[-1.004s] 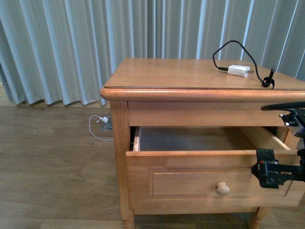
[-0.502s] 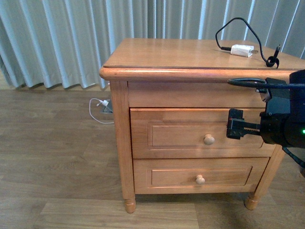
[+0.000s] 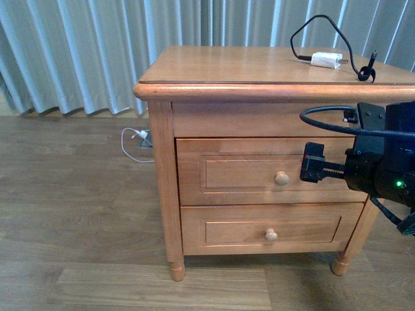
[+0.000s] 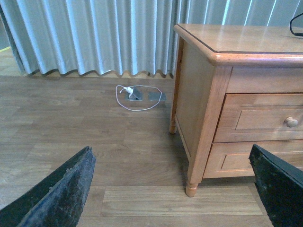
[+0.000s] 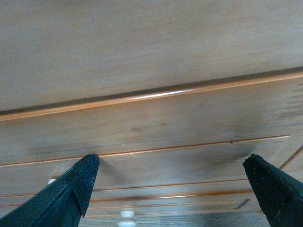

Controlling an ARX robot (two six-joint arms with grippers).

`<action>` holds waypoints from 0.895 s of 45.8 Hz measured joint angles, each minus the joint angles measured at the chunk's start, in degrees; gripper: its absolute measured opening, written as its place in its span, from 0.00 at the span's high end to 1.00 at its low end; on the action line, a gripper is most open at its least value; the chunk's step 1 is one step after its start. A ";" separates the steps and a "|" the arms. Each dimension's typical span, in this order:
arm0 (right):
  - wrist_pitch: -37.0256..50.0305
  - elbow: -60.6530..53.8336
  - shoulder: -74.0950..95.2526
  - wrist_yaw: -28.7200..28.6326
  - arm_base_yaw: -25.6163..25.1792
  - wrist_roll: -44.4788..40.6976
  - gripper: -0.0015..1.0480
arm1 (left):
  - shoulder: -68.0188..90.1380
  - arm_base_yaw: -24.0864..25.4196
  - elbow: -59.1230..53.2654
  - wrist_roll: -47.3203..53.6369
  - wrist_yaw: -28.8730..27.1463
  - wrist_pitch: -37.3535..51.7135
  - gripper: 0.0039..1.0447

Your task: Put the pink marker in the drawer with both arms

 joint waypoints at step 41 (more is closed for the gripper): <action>-30.95 -31.34 -61.22 -18.10 -5.90 -0.17 0.08 | 0.00 0.00 0.00 0.02 0.00 0.00 0.05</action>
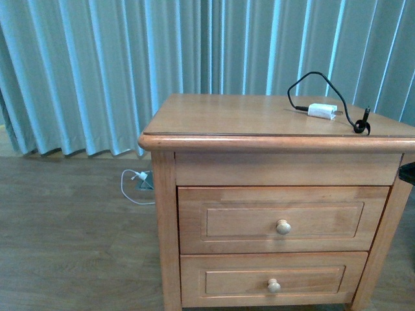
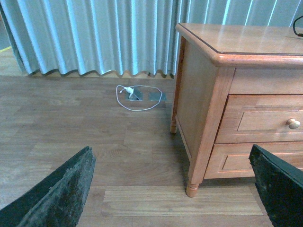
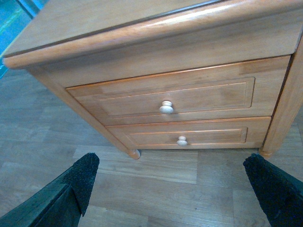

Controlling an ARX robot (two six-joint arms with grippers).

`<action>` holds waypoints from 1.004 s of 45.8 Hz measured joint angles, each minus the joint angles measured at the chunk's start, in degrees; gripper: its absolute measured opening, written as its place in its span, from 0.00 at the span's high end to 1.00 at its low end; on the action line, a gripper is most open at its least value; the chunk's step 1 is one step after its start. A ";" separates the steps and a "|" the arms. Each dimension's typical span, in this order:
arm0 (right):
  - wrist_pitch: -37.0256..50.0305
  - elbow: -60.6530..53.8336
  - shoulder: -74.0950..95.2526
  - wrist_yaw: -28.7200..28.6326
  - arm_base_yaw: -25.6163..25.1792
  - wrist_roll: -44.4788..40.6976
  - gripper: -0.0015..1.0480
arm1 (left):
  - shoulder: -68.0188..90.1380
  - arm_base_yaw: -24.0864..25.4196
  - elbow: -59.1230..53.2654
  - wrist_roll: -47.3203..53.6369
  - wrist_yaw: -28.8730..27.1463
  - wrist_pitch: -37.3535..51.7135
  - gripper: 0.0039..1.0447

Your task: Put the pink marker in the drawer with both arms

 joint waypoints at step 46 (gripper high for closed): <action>9.20 -26.45 -39.95 20.85 1.88 -10.88 0.99 | 0.00 0.00 0.00 -0.02 -0.02 -0.02 0.05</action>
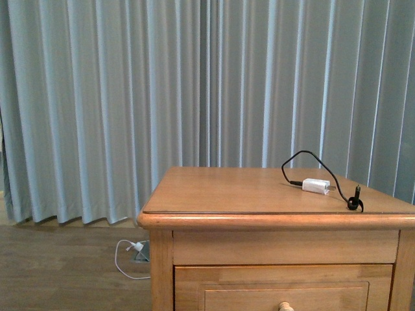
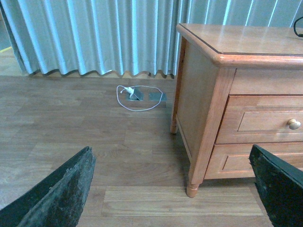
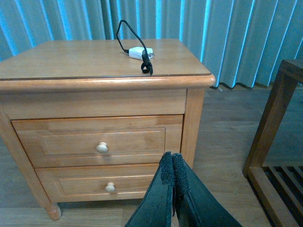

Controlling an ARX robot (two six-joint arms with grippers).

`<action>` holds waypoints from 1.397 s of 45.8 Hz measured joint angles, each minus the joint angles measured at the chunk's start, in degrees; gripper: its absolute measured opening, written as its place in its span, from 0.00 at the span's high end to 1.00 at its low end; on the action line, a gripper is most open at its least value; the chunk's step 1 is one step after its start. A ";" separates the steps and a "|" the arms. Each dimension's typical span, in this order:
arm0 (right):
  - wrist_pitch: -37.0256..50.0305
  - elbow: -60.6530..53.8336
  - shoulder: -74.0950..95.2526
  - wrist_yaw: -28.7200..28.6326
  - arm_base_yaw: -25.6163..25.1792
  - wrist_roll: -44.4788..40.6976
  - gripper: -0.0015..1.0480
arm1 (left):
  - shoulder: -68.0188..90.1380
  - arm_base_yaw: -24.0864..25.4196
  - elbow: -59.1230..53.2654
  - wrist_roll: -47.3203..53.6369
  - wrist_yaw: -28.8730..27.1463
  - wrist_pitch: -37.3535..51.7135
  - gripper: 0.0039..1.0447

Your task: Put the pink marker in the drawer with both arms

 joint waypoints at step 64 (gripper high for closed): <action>-20.44 -6.82 -27.56 0.00 0.00 -0.13 0.72 | 0.00 0.00 0.00 0.02 0.00 -0.02 0.05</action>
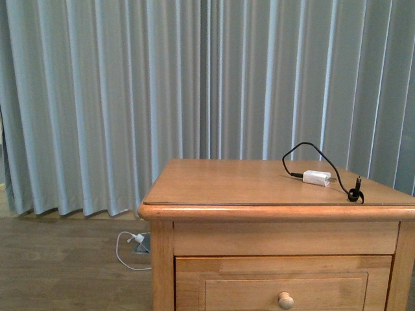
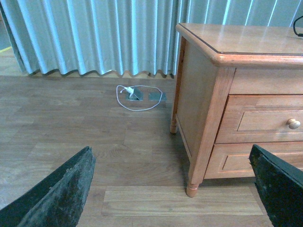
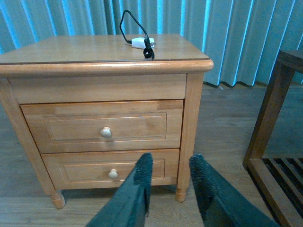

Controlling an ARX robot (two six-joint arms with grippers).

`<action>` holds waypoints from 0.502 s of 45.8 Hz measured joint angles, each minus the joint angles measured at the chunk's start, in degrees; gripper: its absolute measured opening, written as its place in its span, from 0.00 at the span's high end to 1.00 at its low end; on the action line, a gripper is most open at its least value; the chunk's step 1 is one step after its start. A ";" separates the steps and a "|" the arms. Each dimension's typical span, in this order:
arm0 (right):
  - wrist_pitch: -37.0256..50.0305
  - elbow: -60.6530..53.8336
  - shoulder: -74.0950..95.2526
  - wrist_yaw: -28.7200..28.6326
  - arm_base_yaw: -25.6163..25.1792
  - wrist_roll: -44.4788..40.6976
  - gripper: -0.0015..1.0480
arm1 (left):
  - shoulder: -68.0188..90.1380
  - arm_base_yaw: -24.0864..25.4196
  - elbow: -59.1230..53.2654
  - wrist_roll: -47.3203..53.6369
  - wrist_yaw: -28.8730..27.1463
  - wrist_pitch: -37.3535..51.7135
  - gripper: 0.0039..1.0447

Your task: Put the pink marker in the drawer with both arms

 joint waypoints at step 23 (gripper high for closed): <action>0.00 0.00 0.00 -0.02 0.00 0.04 0.08 | 0.00 0.00 0.00 0.00 0.00 0.00 0.05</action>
